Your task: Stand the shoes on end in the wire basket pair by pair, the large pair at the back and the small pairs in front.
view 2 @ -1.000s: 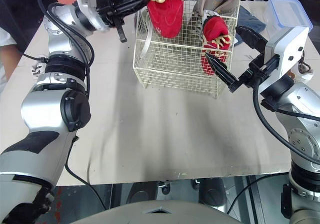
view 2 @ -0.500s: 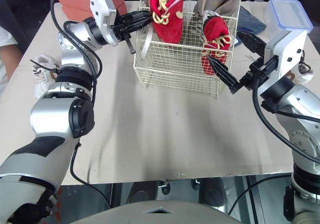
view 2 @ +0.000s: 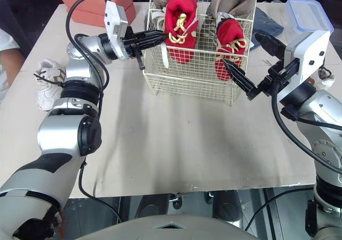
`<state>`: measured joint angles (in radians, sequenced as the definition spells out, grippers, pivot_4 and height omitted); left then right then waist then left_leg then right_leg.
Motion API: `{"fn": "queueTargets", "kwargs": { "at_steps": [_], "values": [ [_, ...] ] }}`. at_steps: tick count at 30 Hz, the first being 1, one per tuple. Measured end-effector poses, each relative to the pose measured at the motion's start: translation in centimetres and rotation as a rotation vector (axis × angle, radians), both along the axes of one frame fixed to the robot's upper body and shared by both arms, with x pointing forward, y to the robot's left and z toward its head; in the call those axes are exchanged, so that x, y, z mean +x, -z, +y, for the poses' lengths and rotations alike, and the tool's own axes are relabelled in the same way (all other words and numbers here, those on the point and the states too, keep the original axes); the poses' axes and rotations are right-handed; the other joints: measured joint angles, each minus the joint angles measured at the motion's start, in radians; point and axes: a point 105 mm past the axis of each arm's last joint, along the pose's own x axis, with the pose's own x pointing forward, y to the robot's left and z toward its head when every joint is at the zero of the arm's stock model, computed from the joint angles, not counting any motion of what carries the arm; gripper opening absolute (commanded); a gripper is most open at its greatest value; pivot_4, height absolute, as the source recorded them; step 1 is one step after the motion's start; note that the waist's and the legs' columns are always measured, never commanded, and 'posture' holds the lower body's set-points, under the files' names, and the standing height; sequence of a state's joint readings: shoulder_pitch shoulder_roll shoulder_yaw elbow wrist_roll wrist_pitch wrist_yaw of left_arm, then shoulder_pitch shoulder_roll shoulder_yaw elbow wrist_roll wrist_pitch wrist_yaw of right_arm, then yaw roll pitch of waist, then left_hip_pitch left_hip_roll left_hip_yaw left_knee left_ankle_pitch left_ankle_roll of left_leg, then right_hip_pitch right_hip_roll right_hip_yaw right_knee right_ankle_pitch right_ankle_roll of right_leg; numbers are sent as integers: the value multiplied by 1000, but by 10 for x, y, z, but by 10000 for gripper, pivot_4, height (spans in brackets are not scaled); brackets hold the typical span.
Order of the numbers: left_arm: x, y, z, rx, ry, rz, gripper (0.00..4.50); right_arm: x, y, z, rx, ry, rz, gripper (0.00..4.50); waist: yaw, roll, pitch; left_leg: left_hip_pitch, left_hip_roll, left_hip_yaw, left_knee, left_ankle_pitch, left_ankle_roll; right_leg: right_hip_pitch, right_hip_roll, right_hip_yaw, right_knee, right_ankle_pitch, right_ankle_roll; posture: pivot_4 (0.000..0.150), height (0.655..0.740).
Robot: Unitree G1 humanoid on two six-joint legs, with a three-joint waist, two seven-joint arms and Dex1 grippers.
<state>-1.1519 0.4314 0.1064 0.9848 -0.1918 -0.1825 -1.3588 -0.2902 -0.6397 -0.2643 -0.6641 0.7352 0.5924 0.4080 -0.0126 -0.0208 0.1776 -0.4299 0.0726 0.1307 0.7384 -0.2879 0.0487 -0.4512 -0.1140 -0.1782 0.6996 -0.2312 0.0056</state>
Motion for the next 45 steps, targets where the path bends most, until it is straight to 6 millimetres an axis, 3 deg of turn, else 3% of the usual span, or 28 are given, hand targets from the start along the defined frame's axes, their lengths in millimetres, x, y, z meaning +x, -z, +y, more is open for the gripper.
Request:
{"fn": "queueTargets", "kwargs": {
  "at_steps": [4,10,12,15,17,18,20,26,30,38,45],
  "values": [
    [-3,2,0,16,12,12,33552,0,0,-1,-2,2,2,45000,0,0,0,1,0,0,1,0,0,1,0,0,2,-1,2,1500,6860],
    [-5,-5,9,-13,-24,39,33552,0,-1,-8,-8,33,-4,45000,-2,0,0,1,1,0,1,0,0,0,0,2,4,-1,2,1500,6860],
    [-13,-11,19,-26,-35,38,33552,2,-1,-27,-12,109,2,45000,-1,0,0,-1,1,0,1,0,0,-1,0,3,3,0,0,1500,6860],
    [-24,-26,18,-76,4,23,33552,8,0,-47,0,190,8,45000,6,0,0,-2,1,-1,1,0,0,-1,-1,2,1,0,0,1500,6860],
    [-38,-42,13,-122,65,12,33552,17,7,-71,-8,298,40,45000,11,0,0,-2,0,-2,1,0,0,0,-1,2,0,0,0,1500,6860],
    [-50,-51,10,-135,105,19,33552,23,15,-93,-8,385,73,45000,13,0,0,-2,0,-2,1,0,0,0,-1,2,0,0,0,1500,6860],
    [-63,-56,10,-131,147,38,33552,30,26,-115,-18,468,113,45000,11,0,0,-1,0,-1,0,0,0,0,-1,3,0,0,0,1500,6860],
    [-106,-50,5,-55,251,176,33552,40,64,-186,-68,632,251,45000,2,1,1,0,1,-1,0,0,0,1,-1,4,0,-2,3,1500,6860],
    [-126,-48,-1,-10,276,224,33552,44,76,-216,-38,647,307,45000,-1,2,1,2,1,1,0,0,0,1,-1,5,1,-2,3,1500,6860],
    [-144,-43,0,-1,199,339,33552,66,93,-249,86,607,432,45000,-3,4,1,6,1,3,0,0,0,3,-1,8,1,-2,3,1500,6860],
    [-149,-35,2,2,145,392,33552,80,107,-248,116,554,515,45000,-1,5,2,6,1,3,0,0,0,3,-2,8,2,-1,1,1500,6860]
  ]
}}
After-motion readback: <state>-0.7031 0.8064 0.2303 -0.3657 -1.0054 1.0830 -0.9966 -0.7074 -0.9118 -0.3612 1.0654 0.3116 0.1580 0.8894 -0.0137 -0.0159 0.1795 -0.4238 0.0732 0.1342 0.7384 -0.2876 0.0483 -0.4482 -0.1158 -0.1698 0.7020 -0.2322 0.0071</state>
